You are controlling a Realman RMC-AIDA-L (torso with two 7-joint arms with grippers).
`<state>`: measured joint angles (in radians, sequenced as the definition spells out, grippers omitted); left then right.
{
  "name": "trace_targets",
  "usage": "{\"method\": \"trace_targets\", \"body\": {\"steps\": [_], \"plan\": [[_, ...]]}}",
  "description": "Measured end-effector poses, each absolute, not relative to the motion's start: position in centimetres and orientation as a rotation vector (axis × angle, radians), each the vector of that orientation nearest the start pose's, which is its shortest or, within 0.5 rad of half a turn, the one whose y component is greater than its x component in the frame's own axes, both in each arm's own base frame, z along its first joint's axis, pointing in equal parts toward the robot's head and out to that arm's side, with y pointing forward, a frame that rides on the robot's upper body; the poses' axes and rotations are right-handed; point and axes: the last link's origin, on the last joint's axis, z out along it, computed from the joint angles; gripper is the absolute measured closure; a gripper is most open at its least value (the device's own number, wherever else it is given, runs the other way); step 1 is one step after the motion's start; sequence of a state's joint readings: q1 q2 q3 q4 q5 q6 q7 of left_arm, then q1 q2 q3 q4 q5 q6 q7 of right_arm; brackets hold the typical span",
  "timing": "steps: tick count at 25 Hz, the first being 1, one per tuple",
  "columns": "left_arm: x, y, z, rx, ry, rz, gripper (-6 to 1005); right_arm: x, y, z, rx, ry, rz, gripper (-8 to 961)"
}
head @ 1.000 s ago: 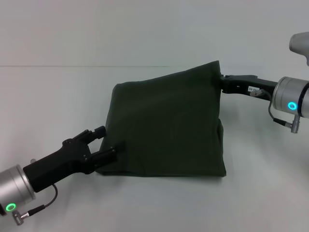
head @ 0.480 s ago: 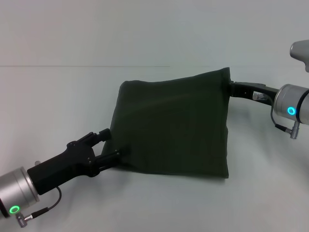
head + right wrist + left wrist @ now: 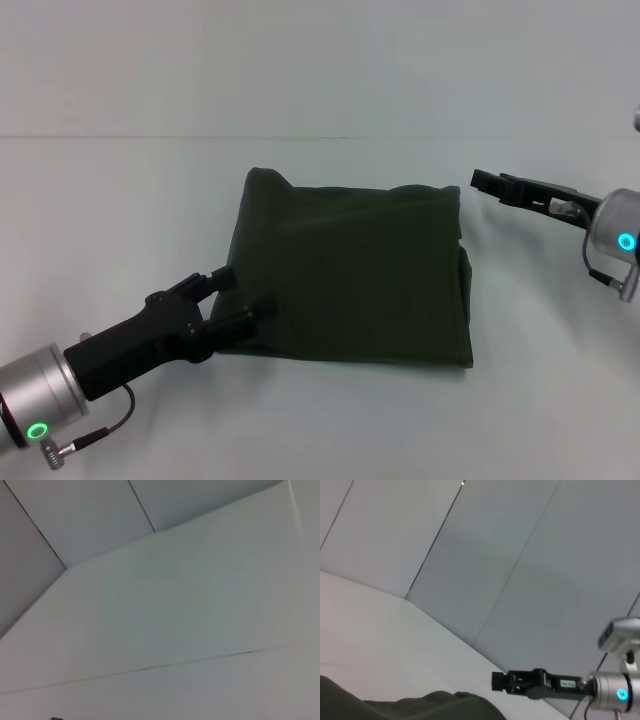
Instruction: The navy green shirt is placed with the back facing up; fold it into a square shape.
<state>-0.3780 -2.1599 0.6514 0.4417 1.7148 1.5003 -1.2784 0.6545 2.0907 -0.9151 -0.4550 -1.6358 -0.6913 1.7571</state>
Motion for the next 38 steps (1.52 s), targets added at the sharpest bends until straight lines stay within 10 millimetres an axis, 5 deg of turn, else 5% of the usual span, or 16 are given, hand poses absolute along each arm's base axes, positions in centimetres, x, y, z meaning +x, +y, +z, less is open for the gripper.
{"method": "trace_targets", "body": {"steps": [2, 9, 16, 25, 38], "plan": [[-28.6, 28.5, -3.8, -2.341, -0.984, -1.108, 65, 28.4, 41.5, -1.9, -1.965, 1.276, 0.687, 743], [-28.7, 29.3, -3.1, -2.283, -1.111, -1.155, 65, 27.5, 37.3, -1.2, -2.223, 1.017, 0.892, 319], [-28.8, 30.2, -2.4, -2.208, -1.189, -1.186, 65, 25.8, 34.9, -4.9, -2.452, 0.716, 0.846, 56], [-29.2, 30.4, -2.2, -2.169, -1.24, -1.185, 65, 23.4, 37.1, -8.7, -2.541, 0.582, 0.665, 34], [-29.3, 31.2, -1.9, -2.127, -1.328, -1.192, 64, 27.5, 35.8, -8.9, -2.498, 0.662, 0.48, 35]]}}
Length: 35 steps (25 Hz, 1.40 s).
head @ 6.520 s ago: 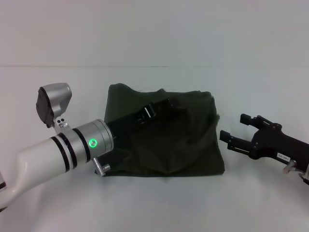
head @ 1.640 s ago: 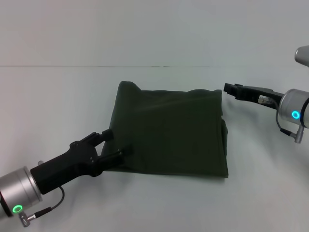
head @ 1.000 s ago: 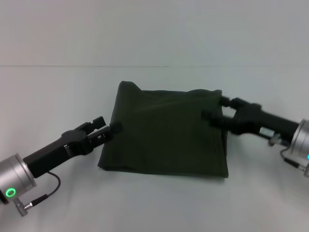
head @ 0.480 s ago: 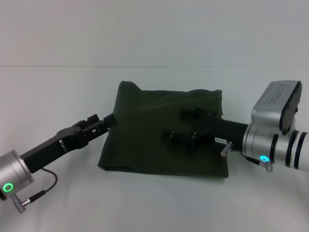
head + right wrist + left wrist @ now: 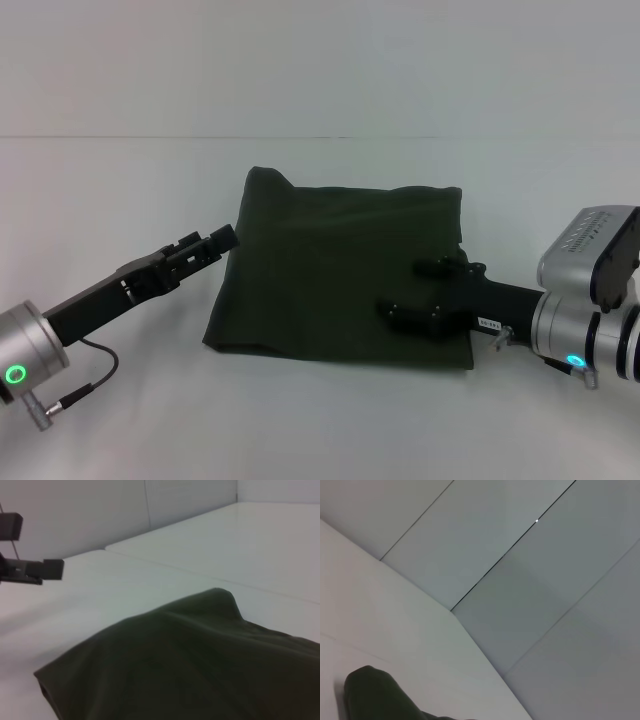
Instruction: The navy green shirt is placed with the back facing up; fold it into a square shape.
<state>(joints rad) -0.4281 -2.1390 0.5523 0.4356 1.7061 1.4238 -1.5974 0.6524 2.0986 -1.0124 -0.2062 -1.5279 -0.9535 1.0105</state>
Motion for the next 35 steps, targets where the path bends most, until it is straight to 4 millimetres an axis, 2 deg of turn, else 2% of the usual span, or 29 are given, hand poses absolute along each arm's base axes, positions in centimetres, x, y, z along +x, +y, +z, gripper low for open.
{"method": "trace_targets", "body": {"steps": [7, 11, 14, 17, 18, 22, 28, 35], "plan": [[-29.4, 31.8, -1.7, -2.087, -1.413, -1.197, 64, 27.9, 35.7, -8.8, -2.489, 0.667, 0.457, 34], [-29.6, 32.9, -1.1, -2.005, -1.59, -1.209, 64, 27.6, 35.1, -7.9, -2.491, 0.638, 0.558, 35], [-29.6, 34.1, -0.8, -1.948, -1.741, -1.177, 64, 27.6, 34.0, -6.8, -2.494, 0.596, 0.655, 35], [-29.4, 35.6, -0.9, -1.928, -1.853, -1.068, 64, 27.8, 32.5, -6.3, -2.507, 0.545, 0.723, 35], [-29.2, 36.2, -1.0, -1.938, -1.874, -1.002, 64, 28.2, 31.3, -6.1, -2.515, 0.516, 0.759, 35], [-28.5, 38.2, -1.4, -1.997, -1.849, -0.795, 64, 28.6, 29.9, -6.1, -2.524, 0.482, 0.79, 35], [-27.6, 40.3, -1.6, -2.034, -1.744, -0.654, 64, 29.7, 27.9, -6.3, -2.533, 0.489, 0.786, 34], [-27.1, 40.7, -3.0, -2.039, -1.711, -0.593, 65, 30.1, 27.3, -6.4, -2.538, 0.498, 0.779, 34]]}}
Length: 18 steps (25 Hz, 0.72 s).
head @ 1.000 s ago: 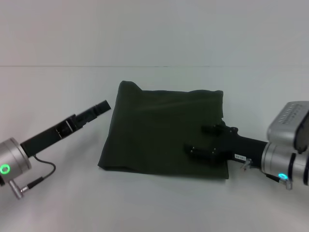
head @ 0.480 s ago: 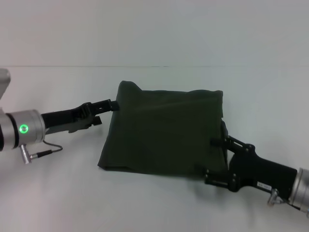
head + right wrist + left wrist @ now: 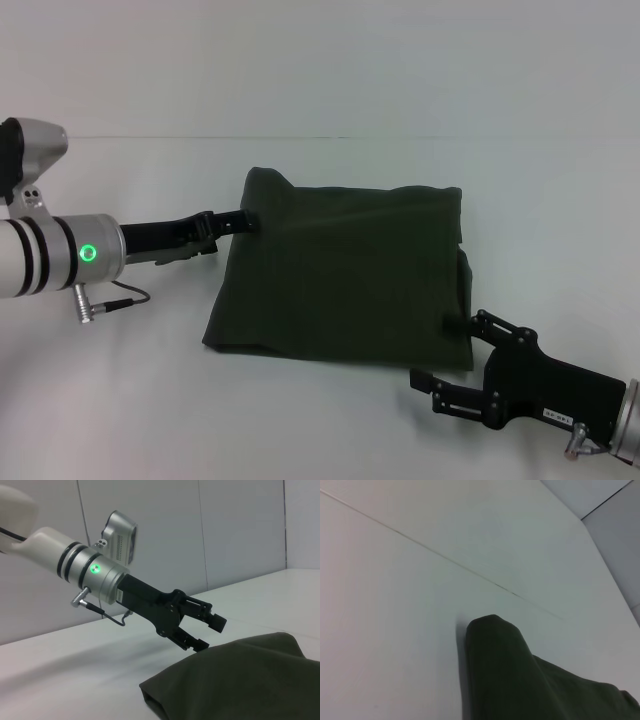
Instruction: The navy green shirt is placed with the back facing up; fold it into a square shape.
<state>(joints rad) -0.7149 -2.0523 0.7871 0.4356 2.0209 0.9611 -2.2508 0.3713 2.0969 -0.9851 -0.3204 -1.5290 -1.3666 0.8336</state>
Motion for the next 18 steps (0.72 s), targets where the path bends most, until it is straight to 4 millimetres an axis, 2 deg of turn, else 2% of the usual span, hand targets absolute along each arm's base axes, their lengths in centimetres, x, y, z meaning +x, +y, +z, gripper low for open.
{"method": "trace_targets", "body": {"steps": [18], "plan": [[-27.3, 39.8, -5.1, -2.011, -1.737, -0.573, 64, 29.9, 27.6, -6.4, -2.542, 0.488, 0.774, 35]]}}
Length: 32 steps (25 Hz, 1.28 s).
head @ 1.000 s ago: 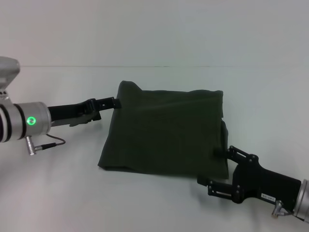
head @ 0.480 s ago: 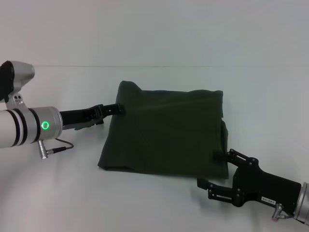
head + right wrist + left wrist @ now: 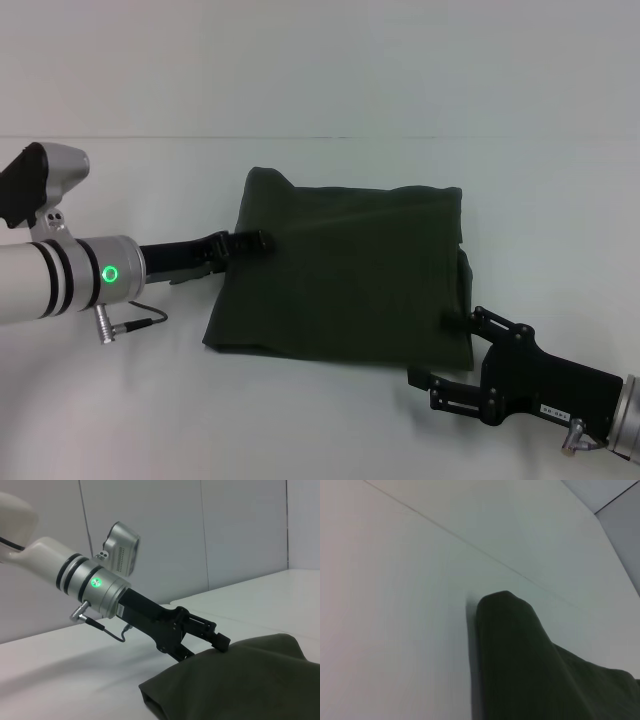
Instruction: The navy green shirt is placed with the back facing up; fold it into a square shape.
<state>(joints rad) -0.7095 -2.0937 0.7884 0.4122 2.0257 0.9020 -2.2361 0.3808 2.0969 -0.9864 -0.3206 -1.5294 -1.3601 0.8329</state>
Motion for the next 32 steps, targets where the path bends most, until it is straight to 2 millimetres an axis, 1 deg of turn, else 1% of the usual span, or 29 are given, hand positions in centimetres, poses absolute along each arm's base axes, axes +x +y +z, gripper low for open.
{"method": "trace_targets", "body": {"steps": [15, 18, 22, 26, 31, 32], "plan": [[-26.58, 39.21, -5.98, -2.051, -1.773, -0.588, 65, 29.97, 27.66, -6.4, -2.538, 0.493, 0.773, 35], [-26.52, 39.09, -6.01, -2.055, -1.772, -0.601, 94, 29.99, 27.7, -6.37, -2.534, 0.495, 0.773, 35], [-27.08, 39.03, -5.57, -2.016, -1.785, -0.629, 132, 29.97, 27.72, -6.37, -2.534, 0.495, 0.774, 35], [-27.27, 38.92, -5.49, -2.013, -1.784, -0.633, 171, 29.95, 27.74, -6.36, -2.534, 0.495, 0.775, 35], [-27.41, 38.81, -5.6, -2.011, -1.781, -0.628, 371, 29.89, 27.71, -6.39, -2.537, 0.493, 0.777, 34], [-27.4, 38.81, -5.6, -2.015, -1.774, -0.627, 453, 29.89, 27.71, -6.39, -2.538, 0.494, 0.777, 34]]}}
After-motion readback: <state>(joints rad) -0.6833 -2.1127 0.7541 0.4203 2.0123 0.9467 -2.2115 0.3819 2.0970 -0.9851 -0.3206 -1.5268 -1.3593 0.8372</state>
